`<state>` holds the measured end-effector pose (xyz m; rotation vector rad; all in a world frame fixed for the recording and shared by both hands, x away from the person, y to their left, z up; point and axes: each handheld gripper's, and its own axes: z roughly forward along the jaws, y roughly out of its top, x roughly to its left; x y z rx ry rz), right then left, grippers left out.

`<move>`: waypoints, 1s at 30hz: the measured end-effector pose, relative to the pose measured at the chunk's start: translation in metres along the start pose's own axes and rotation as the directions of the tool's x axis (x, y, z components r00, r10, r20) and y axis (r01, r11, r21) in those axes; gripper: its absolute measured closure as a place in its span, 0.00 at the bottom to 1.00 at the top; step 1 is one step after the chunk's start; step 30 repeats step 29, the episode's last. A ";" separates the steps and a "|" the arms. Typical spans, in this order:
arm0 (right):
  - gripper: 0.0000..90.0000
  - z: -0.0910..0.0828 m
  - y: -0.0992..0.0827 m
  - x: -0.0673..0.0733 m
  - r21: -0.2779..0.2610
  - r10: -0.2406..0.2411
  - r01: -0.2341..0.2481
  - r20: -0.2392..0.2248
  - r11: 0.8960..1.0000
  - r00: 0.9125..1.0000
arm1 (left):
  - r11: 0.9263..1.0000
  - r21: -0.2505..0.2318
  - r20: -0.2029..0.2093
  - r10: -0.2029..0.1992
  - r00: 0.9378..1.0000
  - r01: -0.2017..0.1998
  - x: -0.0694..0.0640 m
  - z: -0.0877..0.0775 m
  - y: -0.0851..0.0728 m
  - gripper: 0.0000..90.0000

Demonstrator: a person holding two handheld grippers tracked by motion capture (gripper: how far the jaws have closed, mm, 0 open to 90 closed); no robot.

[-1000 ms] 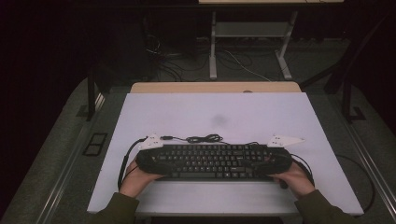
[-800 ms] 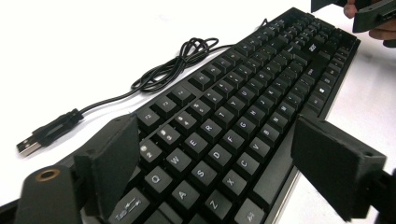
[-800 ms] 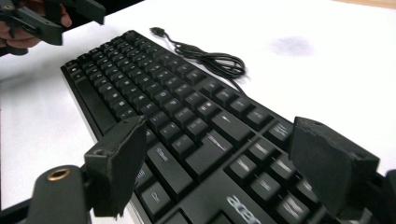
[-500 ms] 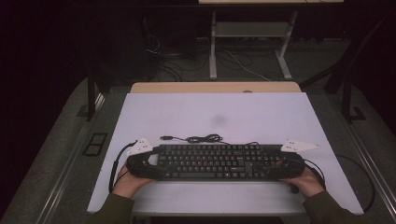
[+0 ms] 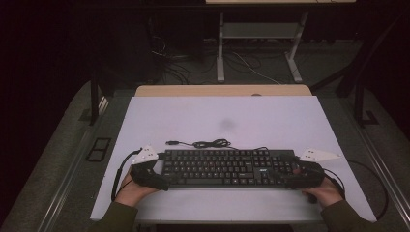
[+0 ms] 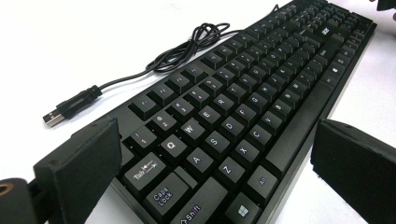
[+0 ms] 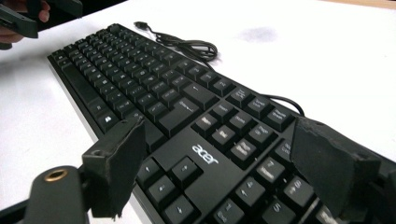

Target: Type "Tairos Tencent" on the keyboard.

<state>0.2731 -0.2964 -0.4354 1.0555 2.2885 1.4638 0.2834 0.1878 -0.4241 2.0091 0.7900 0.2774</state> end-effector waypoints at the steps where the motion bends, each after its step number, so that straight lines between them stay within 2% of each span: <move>1: 0.20 0.000 -0.001 0.000 0.004 -0.004 0.004 0.003 1.000 1.000 | 1.000 0.001 -0.001 -0.002 1.000 0.002 0.000 0.001 0.000 0.00; 11: 0.20 -0.002 -0.006 0.001 0.031 -0.031 0.030 0.013 0.999 0.999 | 1.000 0.009 -0.006 -0.006 1.000 0.006 0.001 0.001 -0.001 0.00; 30: 0.19 -0.001 -0.005 0.003 0.032 -0.035 0.035 0.003 0.999 0.999 | 1.000 0.020 0.003 -0.004 1.000 0.004 0.001 0.004 -0.002 0.00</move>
